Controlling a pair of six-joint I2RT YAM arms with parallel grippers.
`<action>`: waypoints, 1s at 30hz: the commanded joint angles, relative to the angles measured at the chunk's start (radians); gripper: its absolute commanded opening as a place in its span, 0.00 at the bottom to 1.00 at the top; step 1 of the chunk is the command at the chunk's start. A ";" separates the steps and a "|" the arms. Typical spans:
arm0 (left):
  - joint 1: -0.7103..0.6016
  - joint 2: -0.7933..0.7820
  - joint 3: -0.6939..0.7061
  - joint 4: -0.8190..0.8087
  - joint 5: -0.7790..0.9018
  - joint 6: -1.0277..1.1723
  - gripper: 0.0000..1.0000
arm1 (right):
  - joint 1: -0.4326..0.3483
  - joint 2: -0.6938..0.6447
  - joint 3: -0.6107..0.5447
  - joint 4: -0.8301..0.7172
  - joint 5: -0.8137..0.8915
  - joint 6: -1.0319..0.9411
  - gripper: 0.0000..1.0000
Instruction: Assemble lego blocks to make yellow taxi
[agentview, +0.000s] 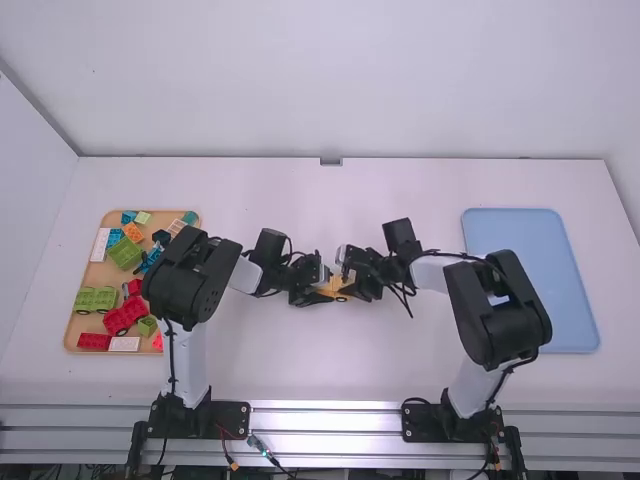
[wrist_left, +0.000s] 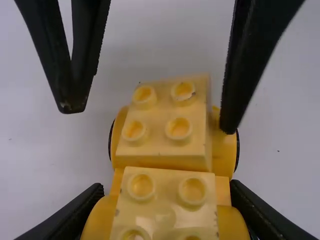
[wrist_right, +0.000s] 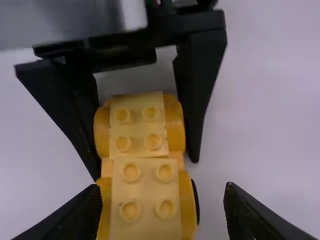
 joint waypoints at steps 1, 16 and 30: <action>0.003 0.021 -0.010 -0.016 -0.055 0.015 0.59 | 0.009 -0.026 -0.012 0.002 0.036 0.002 0.65; 0.003 0.021 -0.011 -0.021 -0.055 0.015 0.59 | 0.015 -0.026 -0.012 0.021 0.045 0.008 0.64; 0.003 0.021 -0.010 -0.028 -0.055 0.015 0.60 | 0.015 -0.026 -0.012 -0.005 0.045 0.001 0.35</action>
